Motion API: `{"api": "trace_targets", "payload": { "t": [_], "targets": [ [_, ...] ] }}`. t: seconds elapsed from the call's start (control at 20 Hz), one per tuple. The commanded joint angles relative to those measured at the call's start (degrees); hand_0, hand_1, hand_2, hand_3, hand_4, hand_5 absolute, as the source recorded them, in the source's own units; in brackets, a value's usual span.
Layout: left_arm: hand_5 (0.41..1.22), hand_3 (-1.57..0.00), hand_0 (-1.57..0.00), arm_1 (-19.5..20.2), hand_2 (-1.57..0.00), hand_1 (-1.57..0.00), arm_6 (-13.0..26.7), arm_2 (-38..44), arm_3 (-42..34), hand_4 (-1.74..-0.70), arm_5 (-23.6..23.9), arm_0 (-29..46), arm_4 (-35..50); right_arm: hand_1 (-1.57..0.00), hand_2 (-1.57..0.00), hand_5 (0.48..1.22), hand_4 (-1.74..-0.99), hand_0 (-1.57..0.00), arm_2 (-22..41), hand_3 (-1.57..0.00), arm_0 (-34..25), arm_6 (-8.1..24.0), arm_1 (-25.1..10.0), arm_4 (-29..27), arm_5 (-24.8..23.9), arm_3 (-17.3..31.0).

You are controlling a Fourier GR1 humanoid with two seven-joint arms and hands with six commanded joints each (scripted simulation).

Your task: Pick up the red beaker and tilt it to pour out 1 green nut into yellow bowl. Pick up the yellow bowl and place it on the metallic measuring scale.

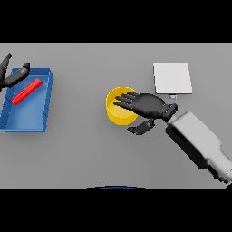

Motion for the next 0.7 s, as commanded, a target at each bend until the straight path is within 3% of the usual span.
{"api": "trace_targets", "payload": {
  "t": [0.0, 0.15, 0.45, 0.65],
  "targets": [
    [0.696, 0.0, 0.0, 0.1, 0.0, 0.0, 0.0, -0.1, 0.2, -0.81, 0.0, 0.2, -0.2, 0.0, 0.0, 0.658, -1.161, 0.0, 0.8, 0.0, -0.9, -0.1, 0.3, 0.3, 1.3, 0.2],
    [0.7, 0.0, 0.0, 0.4, 0.0, 0.0, -0.1, -0.2, 0.5, -0.81, 0.0, -0.2, -0.6, 0.0, 0.0, 0.67, -1.164, 0.0, 2.9, 0.0, -4.1, 1.0, 2.2, 1.7, 3.2, 4.5],
    [0.704, 0.0, 0.0, 0.5, 0.0, 0.0, -0.5, -0.2, 0.9, -0.8, -0.2, 0.4, -0.8, 0.0, 0.0, 0.684, -1.186, 0.0, 5.2, -0.01, -7.4, 0.0, 3.7, 3.4, 4.0, 11.2],
    [0.714, 0.0, 0.0, 0.7, 0.0, 0.0, -0.1, -0.4, 0.0, -0.79, -0.5, 0.3, -0.7, -0.01, -0.04, 0.77, -1.234, 0.0, 5.2, -0.08, -8.2, 0.9, 4.2, 3.4, 5.0, 12.7]
  ]
}}
